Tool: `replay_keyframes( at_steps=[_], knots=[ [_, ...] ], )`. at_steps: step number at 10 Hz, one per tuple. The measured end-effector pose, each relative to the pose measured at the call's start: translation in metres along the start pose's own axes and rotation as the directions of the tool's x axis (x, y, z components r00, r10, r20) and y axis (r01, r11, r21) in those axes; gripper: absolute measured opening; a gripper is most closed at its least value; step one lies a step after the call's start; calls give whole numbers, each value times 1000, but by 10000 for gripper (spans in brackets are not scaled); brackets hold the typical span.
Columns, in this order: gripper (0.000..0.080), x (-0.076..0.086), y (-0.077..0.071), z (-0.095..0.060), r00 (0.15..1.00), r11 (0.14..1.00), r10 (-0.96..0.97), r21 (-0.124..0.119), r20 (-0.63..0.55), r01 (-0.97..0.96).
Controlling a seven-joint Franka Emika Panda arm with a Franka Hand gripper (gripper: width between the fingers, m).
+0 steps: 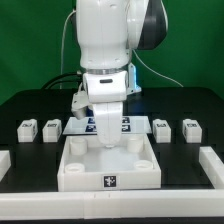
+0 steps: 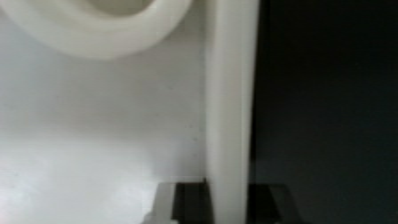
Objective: Assemble one leg
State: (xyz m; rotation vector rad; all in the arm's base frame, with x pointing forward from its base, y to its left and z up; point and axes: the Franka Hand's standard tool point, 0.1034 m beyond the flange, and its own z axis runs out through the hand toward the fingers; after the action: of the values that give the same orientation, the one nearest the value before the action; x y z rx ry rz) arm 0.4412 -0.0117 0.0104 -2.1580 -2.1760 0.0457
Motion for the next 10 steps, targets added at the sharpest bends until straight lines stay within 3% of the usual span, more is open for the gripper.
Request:
replay_keyframes(
  at_steps=[3, 5, 8, 10],
  knots=[
    [64, 41, 23, -4, 1000, 1000, -3, -16, -14, 3],
    [63, 59, 36, -6, 1000, 999, -16, -34, -24, 15],
    [63, 79, 43, -5, 998, 998, -46, -43, -37, 44],
    [64, 80, 44, -1, 999, 999, -26, -40, -41, 24]
  ],
)
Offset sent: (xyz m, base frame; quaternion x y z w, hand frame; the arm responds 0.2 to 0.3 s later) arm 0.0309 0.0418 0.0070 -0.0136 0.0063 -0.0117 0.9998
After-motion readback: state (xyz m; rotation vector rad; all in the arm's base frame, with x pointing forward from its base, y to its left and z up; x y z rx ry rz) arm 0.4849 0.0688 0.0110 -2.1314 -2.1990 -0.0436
